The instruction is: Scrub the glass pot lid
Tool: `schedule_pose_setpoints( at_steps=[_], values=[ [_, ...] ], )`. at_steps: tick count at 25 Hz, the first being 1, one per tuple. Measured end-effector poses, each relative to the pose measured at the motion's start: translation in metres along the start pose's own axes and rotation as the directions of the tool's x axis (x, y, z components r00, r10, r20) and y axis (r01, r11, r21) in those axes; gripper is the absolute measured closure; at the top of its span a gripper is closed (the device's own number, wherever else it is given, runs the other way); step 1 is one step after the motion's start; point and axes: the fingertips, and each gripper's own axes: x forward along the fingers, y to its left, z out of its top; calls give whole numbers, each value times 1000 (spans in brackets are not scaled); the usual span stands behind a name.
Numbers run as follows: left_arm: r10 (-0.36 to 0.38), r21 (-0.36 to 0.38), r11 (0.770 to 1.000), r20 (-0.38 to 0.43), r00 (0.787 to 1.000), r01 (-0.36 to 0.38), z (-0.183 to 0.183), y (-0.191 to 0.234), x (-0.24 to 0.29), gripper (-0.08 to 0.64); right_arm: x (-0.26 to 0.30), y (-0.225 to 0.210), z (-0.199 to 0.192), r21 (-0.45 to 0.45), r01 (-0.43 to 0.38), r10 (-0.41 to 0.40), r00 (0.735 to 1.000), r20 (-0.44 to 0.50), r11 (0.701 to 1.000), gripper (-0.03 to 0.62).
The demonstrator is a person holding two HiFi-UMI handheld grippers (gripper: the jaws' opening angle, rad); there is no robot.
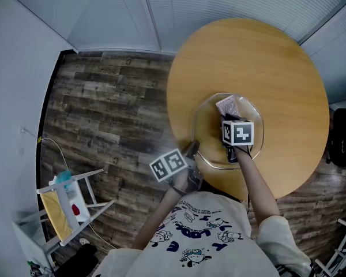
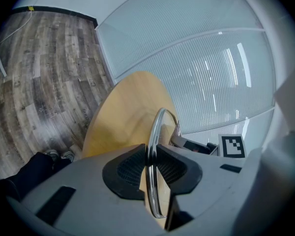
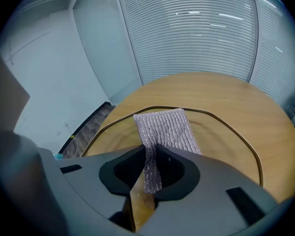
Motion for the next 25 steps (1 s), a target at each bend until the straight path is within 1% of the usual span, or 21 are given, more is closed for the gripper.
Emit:
schedule_pose_setpoints(
  at_steps=[17, 25],
  values=[
    [-1, -3, 1000, 11, 1000, 1, -1, 1, 0, 489, -8, -29, -8, 49, 52, -52, 999, -1, 997, 517],
    [0, -7, 1000, 13, 1000, 0, 0, 1, 0, 489, -12, -39, -12, 55, 72, -72, 997, -15, 996, 517]
  ],
)
